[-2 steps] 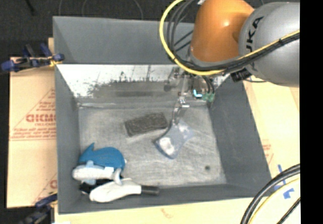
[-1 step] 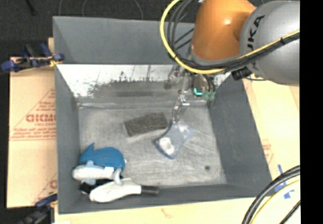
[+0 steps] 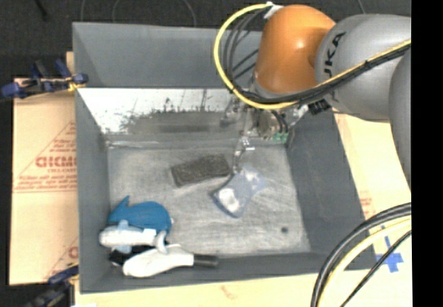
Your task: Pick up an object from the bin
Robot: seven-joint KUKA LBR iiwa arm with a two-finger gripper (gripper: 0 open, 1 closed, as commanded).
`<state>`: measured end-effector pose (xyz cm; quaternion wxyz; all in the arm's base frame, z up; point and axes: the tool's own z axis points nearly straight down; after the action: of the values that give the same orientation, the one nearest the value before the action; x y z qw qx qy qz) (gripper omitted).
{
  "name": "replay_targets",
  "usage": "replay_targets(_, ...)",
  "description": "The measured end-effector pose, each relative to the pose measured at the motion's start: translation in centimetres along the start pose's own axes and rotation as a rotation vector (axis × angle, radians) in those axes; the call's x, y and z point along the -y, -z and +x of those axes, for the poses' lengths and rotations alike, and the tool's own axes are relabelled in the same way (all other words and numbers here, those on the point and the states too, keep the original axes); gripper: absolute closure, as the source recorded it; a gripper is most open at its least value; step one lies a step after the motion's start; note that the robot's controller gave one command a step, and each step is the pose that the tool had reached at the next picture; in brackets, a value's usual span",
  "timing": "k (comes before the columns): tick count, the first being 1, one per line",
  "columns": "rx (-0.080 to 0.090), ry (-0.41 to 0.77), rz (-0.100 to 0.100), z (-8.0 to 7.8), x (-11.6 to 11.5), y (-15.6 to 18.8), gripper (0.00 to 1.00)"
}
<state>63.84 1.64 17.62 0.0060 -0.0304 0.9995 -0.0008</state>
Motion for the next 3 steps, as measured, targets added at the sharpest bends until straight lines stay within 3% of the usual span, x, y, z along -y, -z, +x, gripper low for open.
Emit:
replay_targets(1,-0.009,0.073,-0.001,0.8,-0.9,-4.5,0.0)
replay_targets(2,-0.005,0.171,-0.001,-0.7,-0.1,-6.5,0.0)
replay_targets(3,-0.002,0.379,-0.001,0.5,-1.9,-9.8,0.0)
